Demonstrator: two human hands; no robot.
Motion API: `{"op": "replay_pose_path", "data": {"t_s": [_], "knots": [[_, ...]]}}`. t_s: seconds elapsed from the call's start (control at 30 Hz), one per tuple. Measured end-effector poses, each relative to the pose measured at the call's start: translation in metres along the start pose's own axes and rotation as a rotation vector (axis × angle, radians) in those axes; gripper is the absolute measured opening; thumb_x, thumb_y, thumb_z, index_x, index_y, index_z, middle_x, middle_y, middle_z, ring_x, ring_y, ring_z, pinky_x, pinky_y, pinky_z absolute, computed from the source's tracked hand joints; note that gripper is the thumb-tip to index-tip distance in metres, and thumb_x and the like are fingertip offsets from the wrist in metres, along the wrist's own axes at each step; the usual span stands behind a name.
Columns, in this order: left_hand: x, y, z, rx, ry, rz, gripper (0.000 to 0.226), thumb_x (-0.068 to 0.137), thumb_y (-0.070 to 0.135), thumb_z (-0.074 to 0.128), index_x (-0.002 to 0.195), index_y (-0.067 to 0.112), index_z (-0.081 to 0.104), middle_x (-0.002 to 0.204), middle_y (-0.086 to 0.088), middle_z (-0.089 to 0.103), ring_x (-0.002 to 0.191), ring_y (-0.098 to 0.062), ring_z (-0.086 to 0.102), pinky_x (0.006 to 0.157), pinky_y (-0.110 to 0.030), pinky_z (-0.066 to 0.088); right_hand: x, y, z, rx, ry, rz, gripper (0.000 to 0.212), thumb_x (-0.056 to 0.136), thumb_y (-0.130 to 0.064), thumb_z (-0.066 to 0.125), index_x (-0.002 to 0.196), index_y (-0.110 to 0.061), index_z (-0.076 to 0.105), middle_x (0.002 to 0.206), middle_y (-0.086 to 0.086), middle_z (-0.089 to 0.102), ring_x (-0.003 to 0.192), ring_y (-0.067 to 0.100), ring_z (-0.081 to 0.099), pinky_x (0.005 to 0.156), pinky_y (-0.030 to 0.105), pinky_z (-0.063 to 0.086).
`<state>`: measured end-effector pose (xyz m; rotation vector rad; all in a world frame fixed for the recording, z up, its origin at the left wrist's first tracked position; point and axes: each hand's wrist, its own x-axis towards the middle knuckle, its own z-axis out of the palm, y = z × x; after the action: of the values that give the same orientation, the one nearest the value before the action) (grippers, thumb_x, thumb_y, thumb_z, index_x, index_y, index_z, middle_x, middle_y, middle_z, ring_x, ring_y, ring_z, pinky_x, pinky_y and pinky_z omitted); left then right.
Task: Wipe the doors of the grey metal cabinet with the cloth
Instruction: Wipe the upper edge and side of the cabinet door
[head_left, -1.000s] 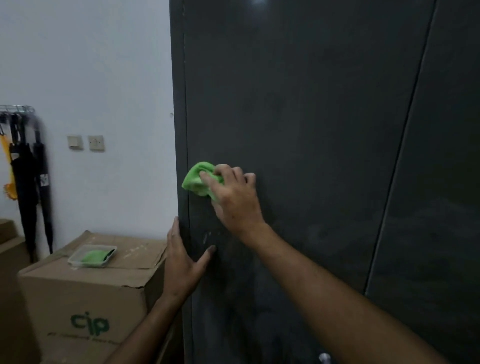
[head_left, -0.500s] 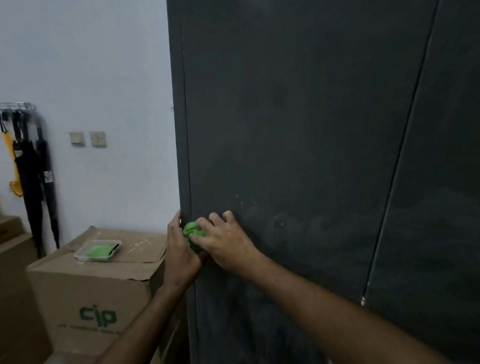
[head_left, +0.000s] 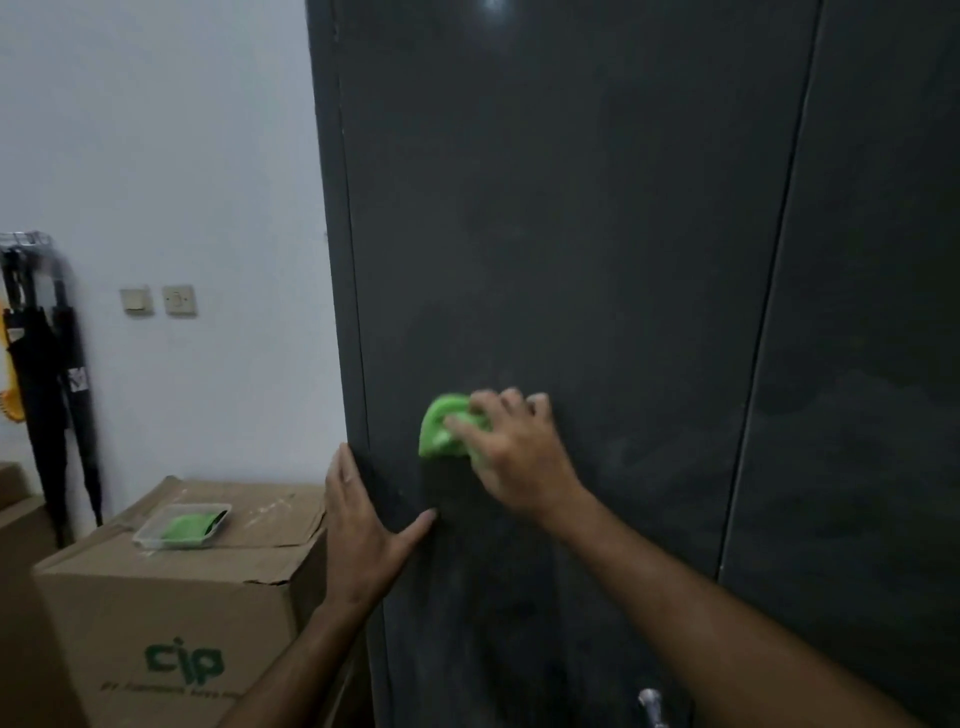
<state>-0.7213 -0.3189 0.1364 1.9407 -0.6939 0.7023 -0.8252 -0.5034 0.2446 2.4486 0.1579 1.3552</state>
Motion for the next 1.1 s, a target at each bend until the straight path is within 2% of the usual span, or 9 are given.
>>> {"op": "replay_pose_path", "data": {"t_s": [0.1,0.27,0.33,0.5,0.63,0.7,0.9,1.03,1.1], "knots": [[-0.001,0.002,0.001,0.102,0.063,0.137,0.121,0.078,0.062,0.077,0.166,0.007,0.014,0.172,-0.013,0.012,0.159,-0.031,0.017,0.128,-0.044,0.020,0.021,0.010,-0.014,0.037,0.210,0.345,0.050,0.082,-0.020,0.067,0.131,-0.029,0.063,0.124,0.005,0.059,0.097,0.029,0.054,0.078,0.042,0.039],[0.009,-0.001,0.004,0.254,0.010,0.472,0.099,0.087,0.049,0.063,0.164,0.004,0.022,0.172,-0.017,0.018,0.160,-0.033,0.017,0.129,-0.051,0.019,-0.041,0.001,0.005,0.028,-0.166,-0.210,0.043,0.087,-0.026,0.054,0.129,-0.032,0.062,0.124,0.003,0.058,0.097,0.027,0.057,0.077,0.041,0.040],[0.014,0.000,0.005,0.290,-0.026,0.558,0.093,0.089,0.043,0.064,0.163,0.003,0.025,0.172,-0.016,0.019,0.160,-0.034,0.019,0.128,-0.055,0.023,-0.039,0.028,-0.007,0.001,-0.156,-0.230,0.044,0.081,-0.028,0.057,0.124,-0.033,0.064,0.121,0.002,0.060,0.096,0.026,0.057,0.077,0.040,0.039],[0.018,0.001,0.008,0.321,-0.071,0.579,0.090,0.088,0.040,0.064,0.161,0.001,0.030,0.171,-0.016,0.022,0.160,-0.035,0.019,0.125,-0.058,0.029,-0.009,0.044,-0.028,0.064,0.224,0.376,0.056,0.074,-0.014,0.070,0.129,-0.024,0.066,0.124,0.008,0.059,0.099,0.030,0.054,0.079,0.041,0.042],[0.019,0.000,0.007,0.345,-0.077,0.585,0.090,0.089,0.042,0.061,0.162,0.000,0.029,0.172,-0.016,0.021,0.160,-0.035,0.018,0.126,-0.057,0.027,-0.064,0.015,0.001,0.055,-0.079,-0.076,0.044,0.081,-0.018,0.068,0.123,-0.029,0.066,0.121,0.003,0.059,0.093,0.027,0.054,0.074,0.039,0.045],[0.020,-0.001,0.006,0.360,-0.089,0.585,0.090,0.090,0.044,0.060,0.162,0.001,0.028,0.172,-0.015,0.020,0.161,-0.034,0.017,0.127,-0.056,0.027,-0.073,0.037,-0.009,0.050,-0.159,-0.162,0.041,0.076,-0.021,0.070,0.116,-0.031,0.069,0.117,0.001,0.060,0.092,0.026,0.056,0.073,0.038,0.043],[0.017,0.001,0.006,0.355,-0.101,0.555,0.088,0.091,0.045,0.056,0.163,0.001,0.027,0.173,-0.015,0.019,0.161,-0.034,0.016,0.125,-0.059,0.029,-0.026,0.041,-0.027,0.074,0.216,0.406,0.051,0.076,-0.009,0.069,0.125,-0.025,0.068,0.125,0.006,0.060,0.099,0.031,0.054,0.080,0.041,0.044],[0.018,0.000,0.004,0.362,-0.118,0.554,0.089,0.092,0.045,0.056,0.163,0.001,0.026,0.173,-0.015,0.017,0.161,-0.034,0.014,0.125,-0.059,0.029,-0.078,0.015,-0.004,0.095,-0.137,-0.027,0.038,0.086,-0.016,0.060,0.120,-0.032,0.066,0.122,0.000,0.059,0.092,0.026,0.053,0.075,0.042,0.048],[0.015,0.002,0.004,0.362,-0.121,0.543,0.088,0.092,0.044,0.055,0.163,0.002,0.025,0.174,-0.015,0.016,0.161,-0.034,0.014,0.125,-0.059,0.029,-0.089,0.021,-0.009,0.140,-0.206,0.012,0.037,0.083,-0.019,0.061,0.115,-0.035,0.069,0.116,-0.005,0.058,0.090,0.022,0.052,0.073,0.041,0.048]]}}
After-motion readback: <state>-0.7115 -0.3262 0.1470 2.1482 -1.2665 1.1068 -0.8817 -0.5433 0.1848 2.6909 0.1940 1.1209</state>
